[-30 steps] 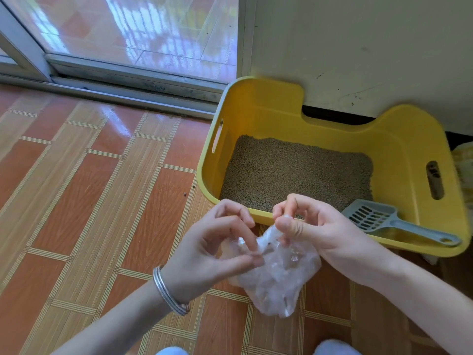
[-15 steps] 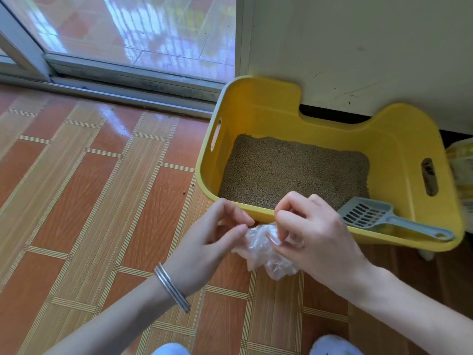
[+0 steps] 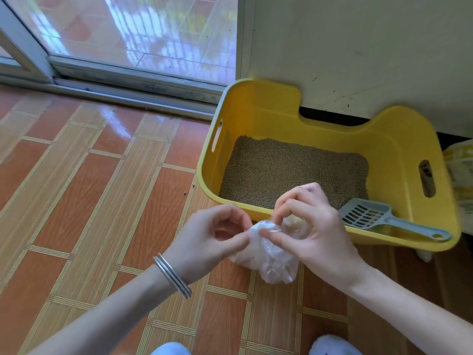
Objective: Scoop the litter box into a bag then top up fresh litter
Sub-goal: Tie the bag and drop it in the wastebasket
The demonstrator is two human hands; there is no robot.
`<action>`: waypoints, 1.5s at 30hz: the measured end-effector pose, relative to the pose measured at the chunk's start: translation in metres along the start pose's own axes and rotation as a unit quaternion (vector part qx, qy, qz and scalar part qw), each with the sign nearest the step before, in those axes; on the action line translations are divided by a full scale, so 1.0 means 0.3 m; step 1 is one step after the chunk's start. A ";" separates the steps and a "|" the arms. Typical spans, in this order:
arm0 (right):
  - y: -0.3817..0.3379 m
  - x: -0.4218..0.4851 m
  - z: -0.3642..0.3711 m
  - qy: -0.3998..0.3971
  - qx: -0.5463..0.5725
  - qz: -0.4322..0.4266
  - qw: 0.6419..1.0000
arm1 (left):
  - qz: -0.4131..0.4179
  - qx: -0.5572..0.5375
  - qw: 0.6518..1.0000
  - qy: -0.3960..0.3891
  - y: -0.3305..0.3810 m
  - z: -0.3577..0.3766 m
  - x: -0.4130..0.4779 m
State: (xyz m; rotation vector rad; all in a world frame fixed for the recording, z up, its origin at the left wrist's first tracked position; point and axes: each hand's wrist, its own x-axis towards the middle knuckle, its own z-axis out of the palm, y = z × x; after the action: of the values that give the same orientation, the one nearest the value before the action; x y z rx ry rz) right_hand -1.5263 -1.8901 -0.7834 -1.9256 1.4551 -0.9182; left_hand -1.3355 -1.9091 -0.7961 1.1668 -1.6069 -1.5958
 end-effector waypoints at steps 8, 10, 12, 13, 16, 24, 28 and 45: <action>0.020 0.009 -0.077 -0.072 0.200 0.169 0.962 | 0.030 0.024 0.993 0.116 0.026 -0.045 -0.003; 0.037 0.011 -0.099 -0.070 0.176 0.171 0.967 | 0.005 0.012 0.993 0.117 0.016 -0.077 -0.011; 0.051 0.009 -0.110 -0.076 0.148 0.168 0.972 | -0.018 0.022 0.992 0.123 -0.001 -0.095 -0.025; 0.057 0.008 -0.113 -0.080 0.137 0.167 0.973 | -0.029 0.030 0.991 0.125 -0.009 -0.100 -0.031; 0.081 -0.002 -0.127 -0.095 0.075 0.150 0.981 | -0.065 0.064 0.987 0.129 -0.051 -0.121 -0.049; 0.165 -0.051 -0.217 -0.105 -0.027 0.165 0.980 | -0.168 0.148 0.962 0.154 -0.196 -0.215 -0.071; 0.155 -0.038 -0.229 -0.109 -0.063 0.151 0.981 | -0.164 0.141 0.966 0.143 -0.170 -0.224 -0.066; -0.087 0.124 -0.080 -0.168 0.218 0.106 0.956 | 0.035 -0.087 0.989 0.118 0.123 -0.086 0.011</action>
State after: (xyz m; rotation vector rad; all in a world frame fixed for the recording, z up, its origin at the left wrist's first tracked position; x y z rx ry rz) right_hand -1.5232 -1.9199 -0.7417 -1.4802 1.1196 -0.7004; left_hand -1.3210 -1.9278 -0.7577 1.1469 -1.3152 -1.4607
